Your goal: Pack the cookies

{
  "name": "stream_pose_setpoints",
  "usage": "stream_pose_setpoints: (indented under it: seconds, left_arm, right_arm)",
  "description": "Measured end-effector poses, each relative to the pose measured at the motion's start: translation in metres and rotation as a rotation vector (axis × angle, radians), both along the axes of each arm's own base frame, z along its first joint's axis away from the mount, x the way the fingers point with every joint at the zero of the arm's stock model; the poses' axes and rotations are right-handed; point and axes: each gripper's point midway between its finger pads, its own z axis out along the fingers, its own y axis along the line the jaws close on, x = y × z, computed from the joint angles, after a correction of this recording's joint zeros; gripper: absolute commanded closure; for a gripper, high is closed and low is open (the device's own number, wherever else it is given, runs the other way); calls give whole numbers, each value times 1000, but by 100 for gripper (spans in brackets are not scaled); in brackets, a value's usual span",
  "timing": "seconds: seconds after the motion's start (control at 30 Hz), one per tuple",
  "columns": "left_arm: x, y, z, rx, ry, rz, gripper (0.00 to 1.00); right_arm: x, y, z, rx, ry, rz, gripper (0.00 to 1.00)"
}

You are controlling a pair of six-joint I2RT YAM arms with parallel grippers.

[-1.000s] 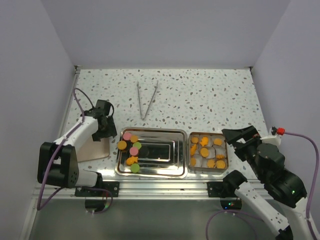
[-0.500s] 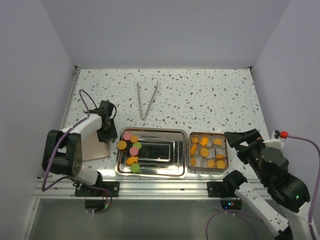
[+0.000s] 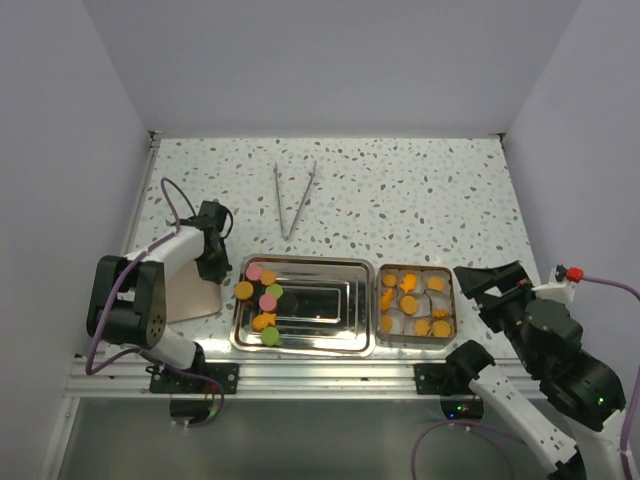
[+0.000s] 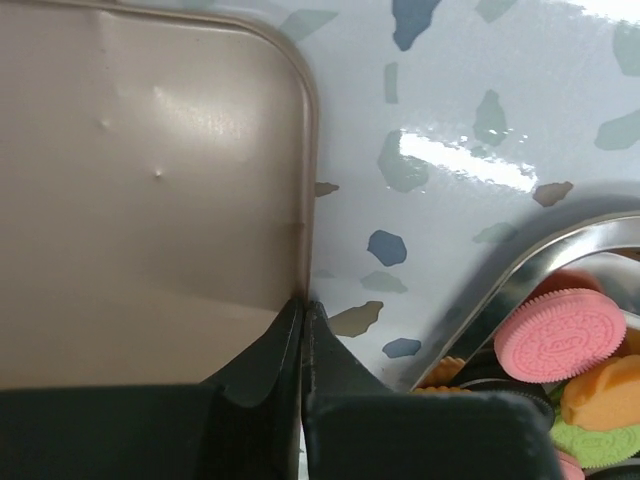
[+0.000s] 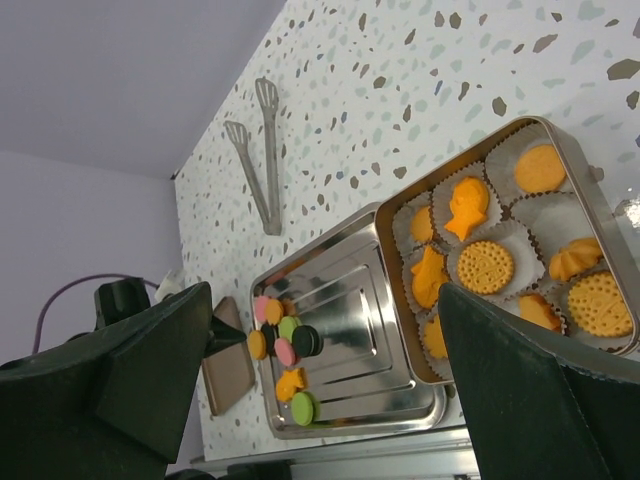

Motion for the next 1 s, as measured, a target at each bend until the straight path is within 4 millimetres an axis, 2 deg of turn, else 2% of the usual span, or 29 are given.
stream_pose_setpoints:
  seconds: [0.23, 0.33, 0.43, 0.53, 0.7, 0.77, 0.87, 0.93, 1.0]
  left_arm:
    - [6, -8, 6, -41, -4, -30, 100]
    - [24, -15, 28, -68, -51, -53, 100]
    - [56, -24, 72, -110, -180, -79, 100]
    - [84, -39, 132, -181, -351, -116, 100]
    - [110, -74, 233, -359, -606, -218, 100]
    - [112, -98, 268, -488, -697, -286, 100]
    - [105, -140, 314, -762, -805, -404, 100]
    - [96, -165, 339, -959, -859, -482, 100]
    - [87, -180, 356, -1117, -882, -525, 100]
  right_arm:
    - [1, 1, 1, 4, -6, 3, 1]
    - [4, 8, 1, 8, -8, 27, 1]
    - [13, 21, 2, 4, 0, 69, 1]
    - [23, 40, 3, -4, 18, 134, 1]
    - [41, 73, 19, -20, -24, 264, 1]
    - [48, 87, 35, -16, -78, 319, 1]
    - [57, 114, 69, 3, -153, 432, 1]
    - [65, 138, 93, 23, -187, 526, 1]
    - [73, 161, 113, 52, -227, 612, 1]
